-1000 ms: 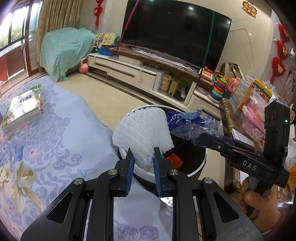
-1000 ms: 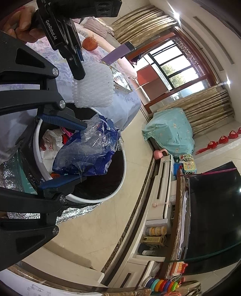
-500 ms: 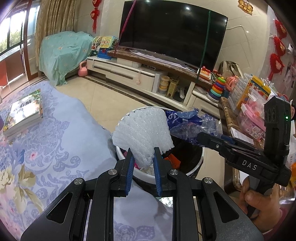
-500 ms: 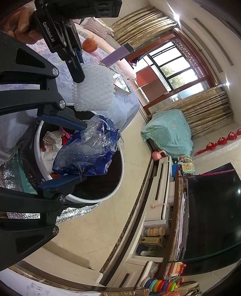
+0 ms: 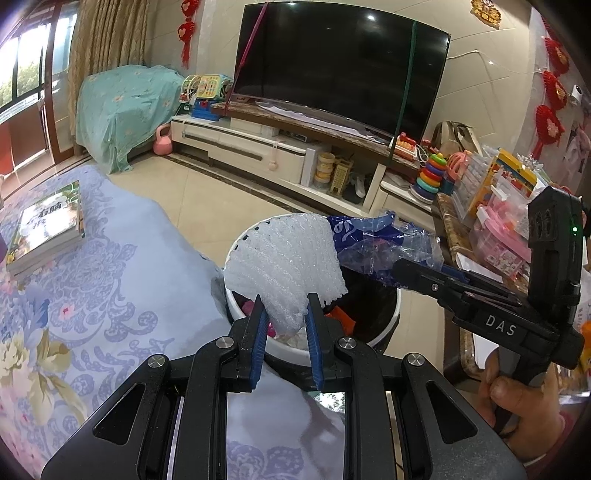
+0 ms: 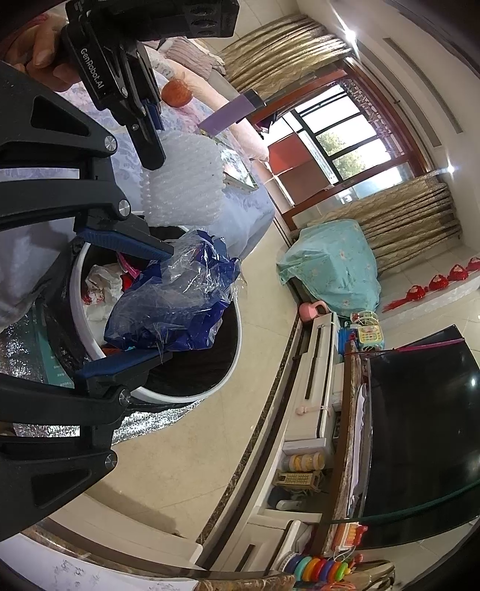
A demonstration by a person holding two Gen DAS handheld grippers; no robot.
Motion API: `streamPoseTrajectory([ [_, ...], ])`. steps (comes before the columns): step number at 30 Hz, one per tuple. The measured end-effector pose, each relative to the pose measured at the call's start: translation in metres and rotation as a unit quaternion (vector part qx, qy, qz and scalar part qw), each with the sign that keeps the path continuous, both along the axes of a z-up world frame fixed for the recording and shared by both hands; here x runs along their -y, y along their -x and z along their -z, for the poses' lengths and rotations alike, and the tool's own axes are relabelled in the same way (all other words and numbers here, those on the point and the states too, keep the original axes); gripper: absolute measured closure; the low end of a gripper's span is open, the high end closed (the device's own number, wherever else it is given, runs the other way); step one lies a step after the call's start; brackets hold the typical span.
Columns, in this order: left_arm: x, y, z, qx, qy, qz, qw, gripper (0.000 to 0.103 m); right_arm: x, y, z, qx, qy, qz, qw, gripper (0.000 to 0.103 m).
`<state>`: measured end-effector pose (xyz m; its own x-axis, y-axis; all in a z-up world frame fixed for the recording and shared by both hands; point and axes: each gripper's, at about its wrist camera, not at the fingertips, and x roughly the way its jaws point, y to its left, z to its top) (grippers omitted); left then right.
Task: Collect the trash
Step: 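Hold the foam net and blue wrapper above the bin opening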
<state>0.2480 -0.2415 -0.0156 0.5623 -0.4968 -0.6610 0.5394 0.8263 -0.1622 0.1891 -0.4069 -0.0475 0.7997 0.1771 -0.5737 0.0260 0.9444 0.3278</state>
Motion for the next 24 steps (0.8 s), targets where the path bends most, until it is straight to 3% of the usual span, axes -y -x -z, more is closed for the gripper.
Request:
streamPoseTrajectory([
  [24, -0.028, 0.022, 0.005, -0.01, 0.007, -0.012, 0.9999, 0.084, -0.02, 0.013, -0.003, 0.002, -0.002, -0.024, 1.0, 0.054],
])
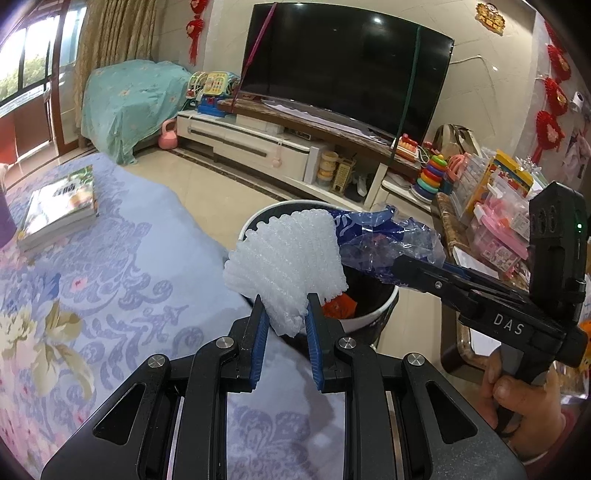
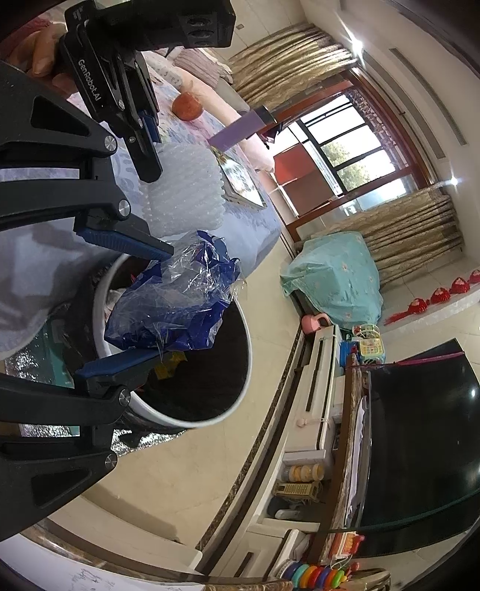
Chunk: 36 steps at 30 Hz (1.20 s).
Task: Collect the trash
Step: 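Hold the foam net and blue wrapper above the bin opening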
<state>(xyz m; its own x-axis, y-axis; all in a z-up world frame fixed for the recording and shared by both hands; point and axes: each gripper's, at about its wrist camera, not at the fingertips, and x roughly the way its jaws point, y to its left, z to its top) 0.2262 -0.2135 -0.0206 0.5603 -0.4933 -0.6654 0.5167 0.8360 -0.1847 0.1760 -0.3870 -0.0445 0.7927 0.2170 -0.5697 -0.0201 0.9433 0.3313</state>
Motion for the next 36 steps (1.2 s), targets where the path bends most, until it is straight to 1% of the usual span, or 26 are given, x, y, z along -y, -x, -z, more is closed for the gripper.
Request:
streamPoseTrajectory([
  [6, -0.009, 0.004, 0.002, -0.004, 0.0, -0.008, 1.0, 0.084, -0.007, 0.002, 0.004, -0.005, -0.002, -0.005, 1.0, 0.054],
  [18, -0.014, 0.016, -0.001, 0.006, -0.002, -0.009, 0.9999, 0.084, -0.02, 0.011, -0.001, 0.004, 0.002, -0.017, 1.0, 0.054],
  [26, -0.013, 0.016, -0.002, 0.008, -0.004, -0.011, 0.9999, 0.084, -0.019, 0.01, 0.002, 0.002, 0.001, -0.015, 1.0, 0.054],
  [36, -0.001, 0.012, 0.0, 0.006, -0.01, -0.001, 0.9999, 0.085, -0.007, 0.014, 0.002, 0.004, 0.003, 0.004, 1.0, 0.054],
])
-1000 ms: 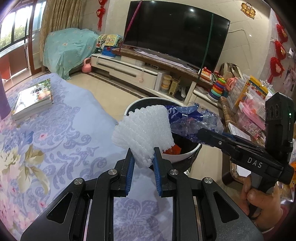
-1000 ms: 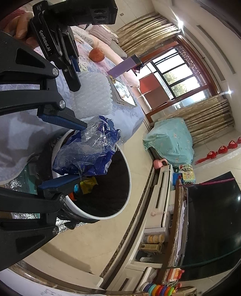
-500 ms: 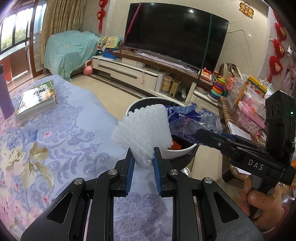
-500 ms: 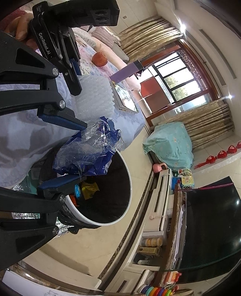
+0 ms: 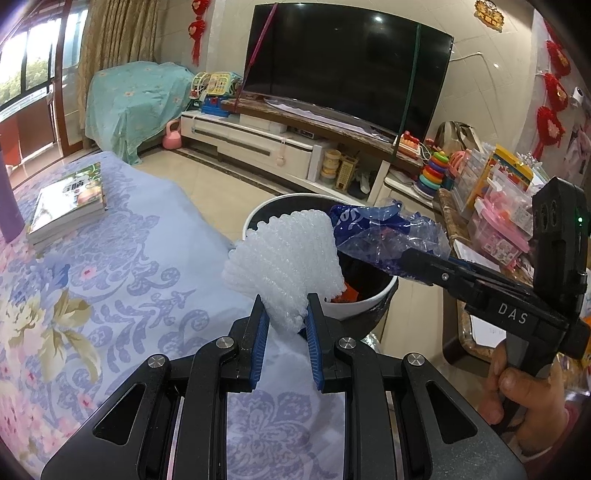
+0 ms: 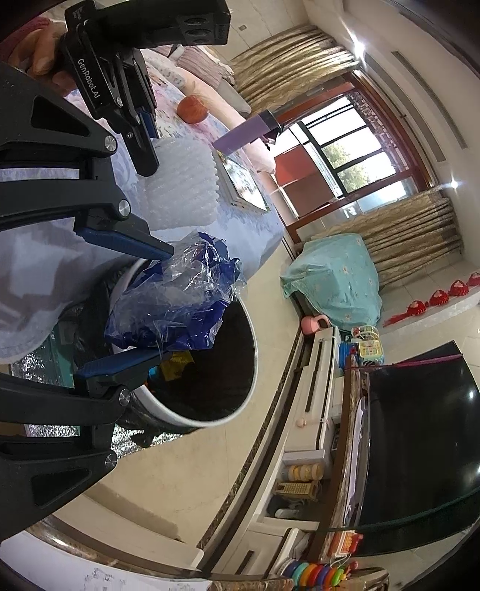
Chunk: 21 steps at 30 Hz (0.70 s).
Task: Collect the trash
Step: 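Hold the foam net and blue wrapper above the bin opening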
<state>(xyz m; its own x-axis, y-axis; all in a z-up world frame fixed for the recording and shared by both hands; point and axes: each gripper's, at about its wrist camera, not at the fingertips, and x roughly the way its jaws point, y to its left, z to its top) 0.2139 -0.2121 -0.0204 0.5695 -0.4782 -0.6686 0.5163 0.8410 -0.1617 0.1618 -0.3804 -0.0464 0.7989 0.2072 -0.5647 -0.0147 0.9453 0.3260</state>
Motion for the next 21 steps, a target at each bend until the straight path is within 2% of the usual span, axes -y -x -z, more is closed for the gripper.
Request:
streamPoseTrajectory([
  [21, 0.028, -0.014, 0.002, -0.002, -0.012, 0.022, 0.9997, 0.085, 0.022, 0.002, -0.001, -0.003, 0.005, 0.027, 1.0, 0.054],
])
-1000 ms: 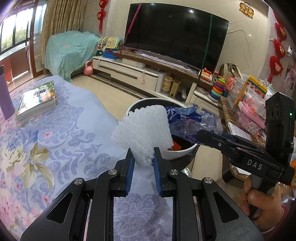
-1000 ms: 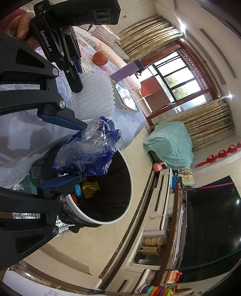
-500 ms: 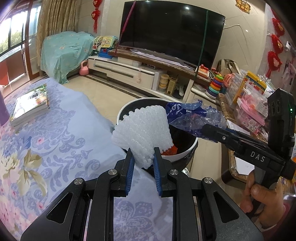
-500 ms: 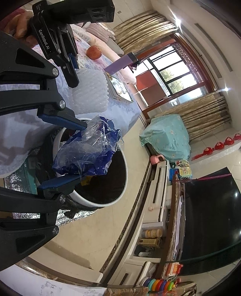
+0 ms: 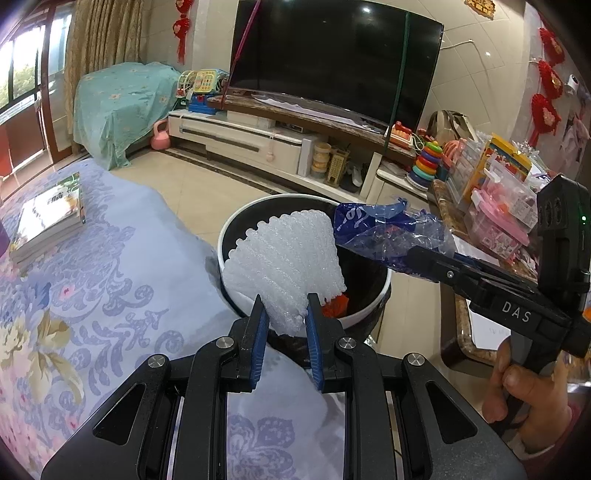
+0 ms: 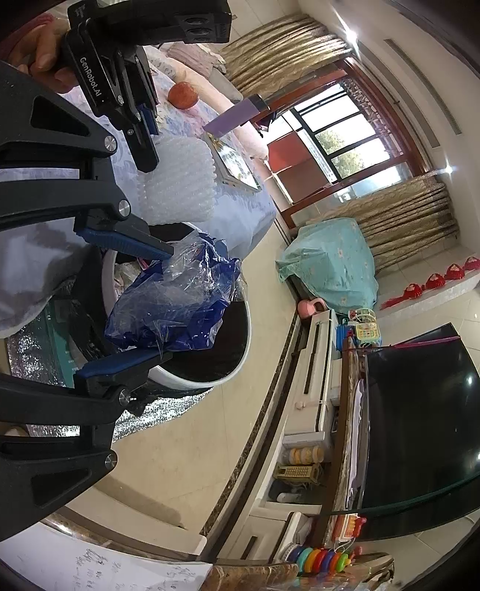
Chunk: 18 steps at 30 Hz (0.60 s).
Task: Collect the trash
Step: 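Hold the foam net and blue wrapper above the bin opening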
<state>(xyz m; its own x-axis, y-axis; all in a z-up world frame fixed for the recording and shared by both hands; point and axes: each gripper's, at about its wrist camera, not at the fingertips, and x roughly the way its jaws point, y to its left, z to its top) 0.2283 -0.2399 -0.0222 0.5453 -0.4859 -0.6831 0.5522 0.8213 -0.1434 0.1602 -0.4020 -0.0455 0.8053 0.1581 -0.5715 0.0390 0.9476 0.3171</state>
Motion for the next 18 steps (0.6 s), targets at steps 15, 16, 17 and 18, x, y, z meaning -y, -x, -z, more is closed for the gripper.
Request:
streamPoseTrajectory([
  [15, 0.018, -0.018, 0.008, -0.008, -0.017, 0.007, 0.9998, 0.085, 0.009, -0.015, 0.004, -0.018, 0.013, 0.004, 1.0, 0.054],
  [16, 0.018, -0.019, 0.008, -0.008, -0.018, 0.007, 0.9998, 0.084, 0.01, -0.017, 0.005, -0.019, 0.014, 0.003, 1.0, 0.054],
  [17, 0.019, -0.021, 0.008, -0.008, -0.019, 0.007, 0.9998, 0.084, 0.01, -0.017, 0.005, -0.02, 0.015, 0.003, 1.0, 0.054],
  [18, 0.021, -0.022, 0.008, -0.008, -0.02, 0.007, 0.9997, 0.084, 0.01, -0.019, 0.005, -0.021, 0.016, 0.003, 1.0, 0.054],
])
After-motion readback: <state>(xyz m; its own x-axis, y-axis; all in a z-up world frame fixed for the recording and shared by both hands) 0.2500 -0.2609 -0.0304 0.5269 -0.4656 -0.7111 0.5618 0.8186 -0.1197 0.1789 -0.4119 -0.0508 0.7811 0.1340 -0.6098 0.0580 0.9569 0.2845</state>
